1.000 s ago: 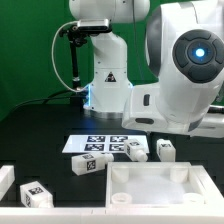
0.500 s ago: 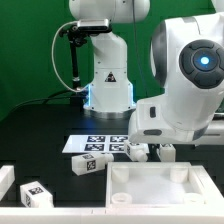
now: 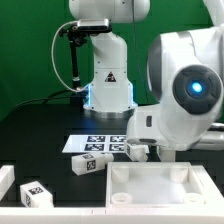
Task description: Assemble one leg
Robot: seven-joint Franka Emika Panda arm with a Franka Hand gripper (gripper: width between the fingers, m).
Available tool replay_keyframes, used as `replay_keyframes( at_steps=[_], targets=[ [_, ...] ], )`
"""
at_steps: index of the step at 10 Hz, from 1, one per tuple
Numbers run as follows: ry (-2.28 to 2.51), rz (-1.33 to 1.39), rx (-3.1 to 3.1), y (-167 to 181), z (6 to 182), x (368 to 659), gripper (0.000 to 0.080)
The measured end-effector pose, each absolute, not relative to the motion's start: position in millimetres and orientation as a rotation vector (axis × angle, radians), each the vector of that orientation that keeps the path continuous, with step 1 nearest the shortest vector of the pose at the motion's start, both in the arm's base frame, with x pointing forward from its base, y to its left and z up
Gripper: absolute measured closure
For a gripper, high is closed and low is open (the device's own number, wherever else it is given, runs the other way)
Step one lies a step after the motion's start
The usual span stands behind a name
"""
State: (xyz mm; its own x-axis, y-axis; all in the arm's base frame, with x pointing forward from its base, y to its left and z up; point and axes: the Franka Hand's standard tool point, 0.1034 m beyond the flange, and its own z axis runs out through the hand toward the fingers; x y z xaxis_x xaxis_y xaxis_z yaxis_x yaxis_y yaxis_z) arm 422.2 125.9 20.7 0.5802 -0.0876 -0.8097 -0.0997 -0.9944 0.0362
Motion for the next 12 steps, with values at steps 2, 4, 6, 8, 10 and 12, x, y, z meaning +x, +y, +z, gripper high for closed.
replay_keyframes(
  at_steps=[2, 4, 6, 8, 10, 12],
  targets=[
    [0.175, 1.388, -2.794, 123.3, 17.8, 426.8, 0.0150],
    [0.174, 1.392, -2.795, 123.0, 16.1, 425.5, 0.0150],
    [0.155, 1.418, -2.802, 123.0, 9.0, 419.7, 0.0150],
    [0.160, 1.415, -2.801, 121.8, 9.0, 420.6, 0.0177],
    [0.162, 1.415, -2.800, 121.2, 8.8, 420.6, 0.0358],
    [0.159, 1.411, -2.800, 121.0, 10.9, 422.5, 0.0515]
  ],
)
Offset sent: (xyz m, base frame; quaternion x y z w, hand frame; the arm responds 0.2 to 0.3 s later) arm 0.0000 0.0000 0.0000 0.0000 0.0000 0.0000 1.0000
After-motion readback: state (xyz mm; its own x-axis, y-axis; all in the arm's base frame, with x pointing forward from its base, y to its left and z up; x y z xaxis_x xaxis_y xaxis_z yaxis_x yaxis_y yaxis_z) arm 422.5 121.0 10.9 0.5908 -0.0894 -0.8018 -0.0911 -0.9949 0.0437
